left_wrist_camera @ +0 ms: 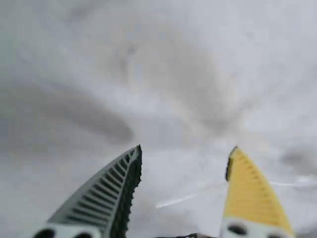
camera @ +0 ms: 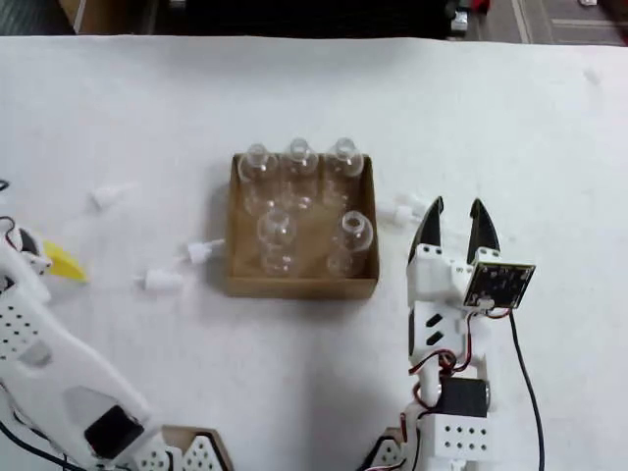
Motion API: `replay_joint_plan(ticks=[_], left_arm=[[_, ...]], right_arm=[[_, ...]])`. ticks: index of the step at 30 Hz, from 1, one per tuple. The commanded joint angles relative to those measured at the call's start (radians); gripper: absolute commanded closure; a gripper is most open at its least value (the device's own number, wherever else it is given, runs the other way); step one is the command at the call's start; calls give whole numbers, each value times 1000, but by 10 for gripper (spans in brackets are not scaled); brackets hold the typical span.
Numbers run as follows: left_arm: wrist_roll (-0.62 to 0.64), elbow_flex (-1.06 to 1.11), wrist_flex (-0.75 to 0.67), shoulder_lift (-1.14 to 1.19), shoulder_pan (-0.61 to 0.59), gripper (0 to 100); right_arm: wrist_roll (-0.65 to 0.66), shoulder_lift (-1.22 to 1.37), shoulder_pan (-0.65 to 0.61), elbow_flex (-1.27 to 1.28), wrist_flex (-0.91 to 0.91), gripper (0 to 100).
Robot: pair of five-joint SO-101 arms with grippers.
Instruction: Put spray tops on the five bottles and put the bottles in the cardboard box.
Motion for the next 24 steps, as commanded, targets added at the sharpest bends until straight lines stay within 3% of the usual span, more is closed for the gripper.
replay_joint_plan(ticks=[1, 5, 8, 12, 17, 22, 24], left_arm=[[-137, 141, 17, -357, 147, 876], [-370, 235, 14, -659, 321, 983], [-520, 281, -29, -831, 412, 961], [-531, 305, -120, -955, 475, 961], [-542, 305, -253, -954, 484, 960], [-904, 301, -215, -796, 513, 957], [-956, 252, -213, -722, 510, 957]], right_arm=[[14, 8, -8, 6, 5, 840], [14, 8, -8, 6, 5, 840], [14, 8, -8, 6, 5, 840], [14, 8, -8, 6, 5, 840], [14, 8, -8, 6, 4, 840], [14, 8, -8, 6, 4, 840], [14, 8, -8, 6, 2, 840]])
